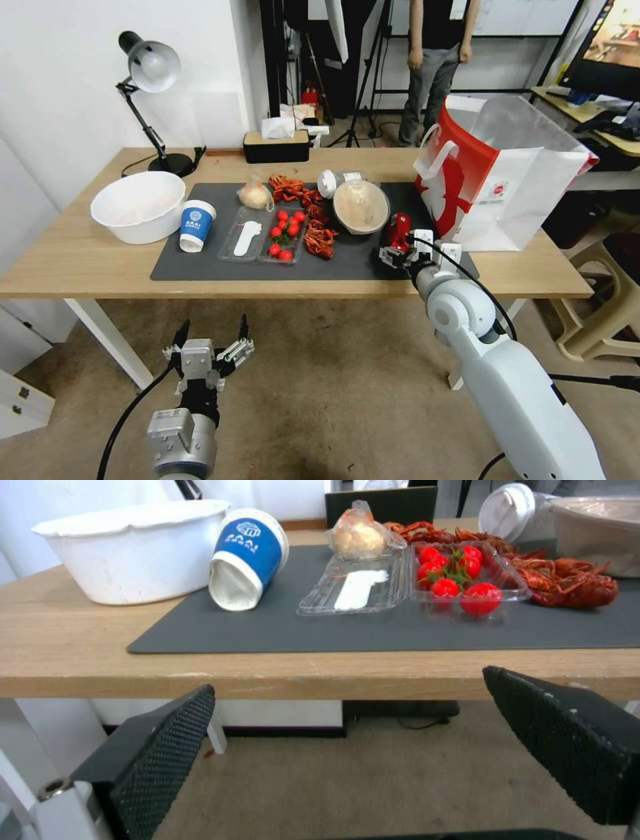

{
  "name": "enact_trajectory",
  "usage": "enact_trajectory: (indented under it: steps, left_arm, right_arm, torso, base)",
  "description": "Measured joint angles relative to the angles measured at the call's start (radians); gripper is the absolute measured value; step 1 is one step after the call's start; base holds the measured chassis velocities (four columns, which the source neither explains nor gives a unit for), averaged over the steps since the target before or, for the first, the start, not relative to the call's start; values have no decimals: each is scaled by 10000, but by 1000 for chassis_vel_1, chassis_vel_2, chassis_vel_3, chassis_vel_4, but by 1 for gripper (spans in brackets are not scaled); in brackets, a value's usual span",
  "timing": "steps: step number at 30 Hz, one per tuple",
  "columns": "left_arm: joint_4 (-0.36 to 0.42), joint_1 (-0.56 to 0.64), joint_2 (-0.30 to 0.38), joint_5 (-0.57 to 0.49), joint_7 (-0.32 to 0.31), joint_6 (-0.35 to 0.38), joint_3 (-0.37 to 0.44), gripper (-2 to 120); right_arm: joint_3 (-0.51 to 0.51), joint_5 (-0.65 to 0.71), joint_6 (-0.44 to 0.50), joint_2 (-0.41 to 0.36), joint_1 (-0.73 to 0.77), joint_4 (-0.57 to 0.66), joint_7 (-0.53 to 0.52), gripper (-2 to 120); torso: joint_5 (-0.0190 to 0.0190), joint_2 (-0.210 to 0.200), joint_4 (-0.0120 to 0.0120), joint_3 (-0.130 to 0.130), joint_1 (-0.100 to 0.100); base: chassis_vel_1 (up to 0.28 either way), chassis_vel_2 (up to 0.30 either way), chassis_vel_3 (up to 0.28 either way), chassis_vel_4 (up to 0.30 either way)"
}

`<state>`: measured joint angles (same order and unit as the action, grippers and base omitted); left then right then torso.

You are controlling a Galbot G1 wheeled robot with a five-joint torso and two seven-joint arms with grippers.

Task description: Pick up the trash from the table and place it into the takeout bag.

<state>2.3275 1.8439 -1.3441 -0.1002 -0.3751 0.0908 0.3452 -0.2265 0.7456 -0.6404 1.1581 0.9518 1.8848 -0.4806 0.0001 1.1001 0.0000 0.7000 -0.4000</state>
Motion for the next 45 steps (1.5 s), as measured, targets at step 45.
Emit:
enact_trajectory:
  steps: [45]
  left_arm:
    - [-33,-20,-57,308,-173,-277,-137,100]
  right_arm:
    - [-2769,912,1877,-3287,219,2938,2018,16]
  torso:
    - [1,-2,-2,0,0]
  base:
    - [0,0,0,0]
